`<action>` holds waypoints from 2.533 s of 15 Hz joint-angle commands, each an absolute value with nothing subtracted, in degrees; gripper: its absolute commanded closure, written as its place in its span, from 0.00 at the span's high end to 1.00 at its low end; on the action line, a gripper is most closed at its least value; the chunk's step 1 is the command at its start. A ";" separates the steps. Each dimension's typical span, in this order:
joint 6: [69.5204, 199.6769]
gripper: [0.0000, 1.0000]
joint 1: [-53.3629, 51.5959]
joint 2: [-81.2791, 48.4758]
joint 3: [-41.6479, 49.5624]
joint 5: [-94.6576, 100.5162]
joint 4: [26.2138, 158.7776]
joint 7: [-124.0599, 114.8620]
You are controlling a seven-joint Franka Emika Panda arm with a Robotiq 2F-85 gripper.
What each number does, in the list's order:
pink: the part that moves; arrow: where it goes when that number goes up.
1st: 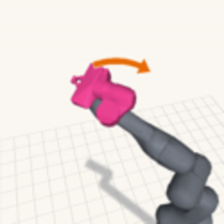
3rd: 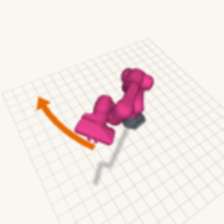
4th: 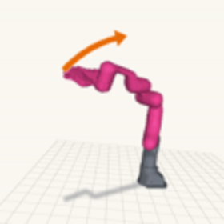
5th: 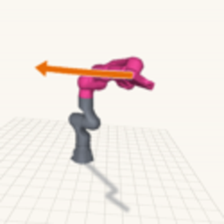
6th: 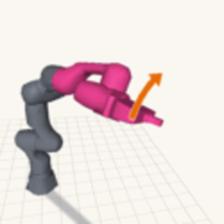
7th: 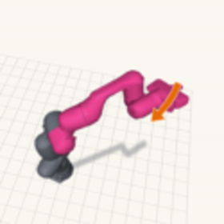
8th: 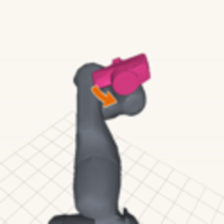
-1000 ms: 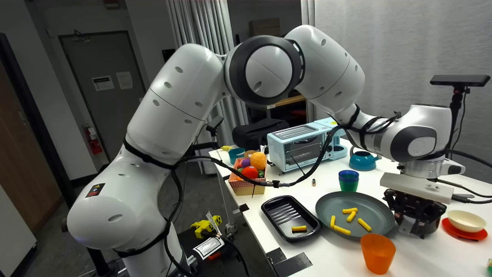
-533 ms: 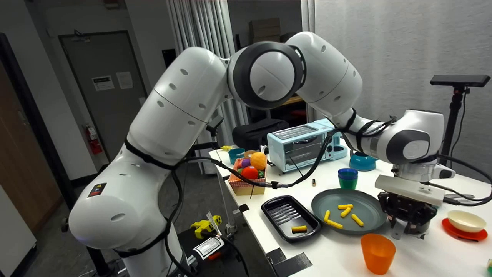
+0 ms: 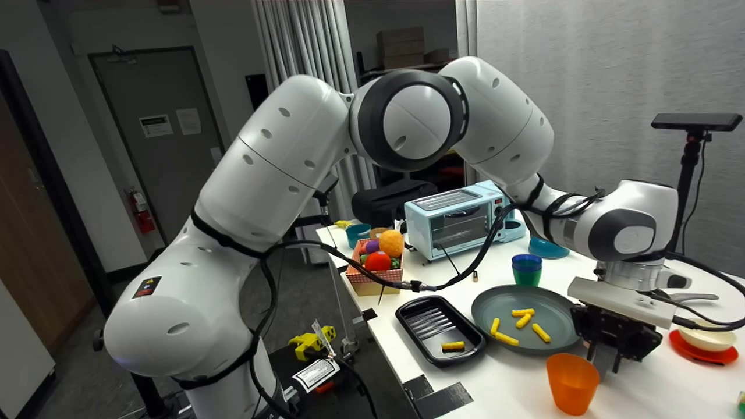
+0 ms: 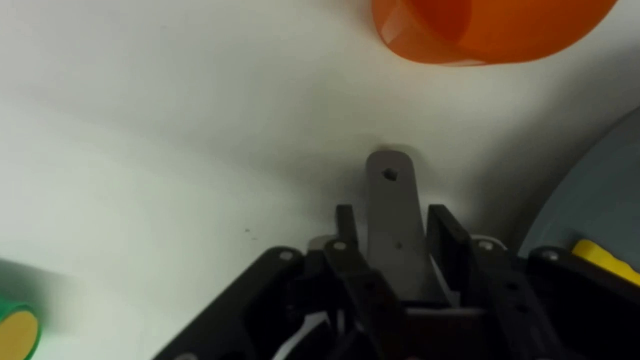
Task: Pour the contents in the pot on the plate
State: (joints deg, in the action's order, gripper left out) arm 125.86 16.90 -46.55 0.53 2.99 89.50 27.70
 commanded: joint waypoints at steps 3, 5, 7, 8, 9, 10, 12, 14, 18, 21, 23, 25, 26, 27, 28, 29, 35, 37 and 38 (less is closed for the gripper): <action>123.49 0.89 17.59 -47.03 0.97 2.91 87.10 28.63; 124.09 1.00 17.87 -46.46 1.10 2.83 87.14 28.63; 124.91 1.00 18.20 -45.49 1.27 2.73 87.34 28.58; 125.44 1.00 18.40 -44.70 1.31 2.59 87.68 28.53; 125.88 1.00 18.75 -43.83 1.24 2.32 88.04 28.75; 126.38 1.00 19.15 -42.86 1.12 2.01 88.49 29.06; 127.42 1.00 20.02 -40.57 0.82 1.35 89.56 29.80; 128.72 1.00 20.66 -38.10 0.56 1.05 90.90 30.74; 133.66 1.00 21.72 -32.51 -0.33 -0.18 95.33 33.66; 138.93 1.00 22.00 -28.02 -1.25 -1.52 100.18 37.13; 142.34 1.00 21.79 -24.96 -2.04 -2.88 103.82 39.70; 145.01 1.00 21.45 -22.24 -3.00 -4.45 107.11 42.29; 146.13 1.00 21.20 -20.88 -3.58 -5.31 108.71 43.68; 147.01 1.00 21.05 -19.61 -4.14 -6.25 110.22 45.10; 147.75 1.00 20.80 -18.36 -4.75 -7.19 111.63 46.52; 148.29 1.00 20.91 -16.98 -5.27 -8.41 113.01 48.41; 148.93 1.00 19.07 -10.40 -6.26 -16.10 119.54 58.08; 148.20 1.00 18.32 -8.79 -5.72 -18.77 121.04 60.66; 147.82 1.00 18.00 -8.24 -5.39 -20.27 121.59 61.49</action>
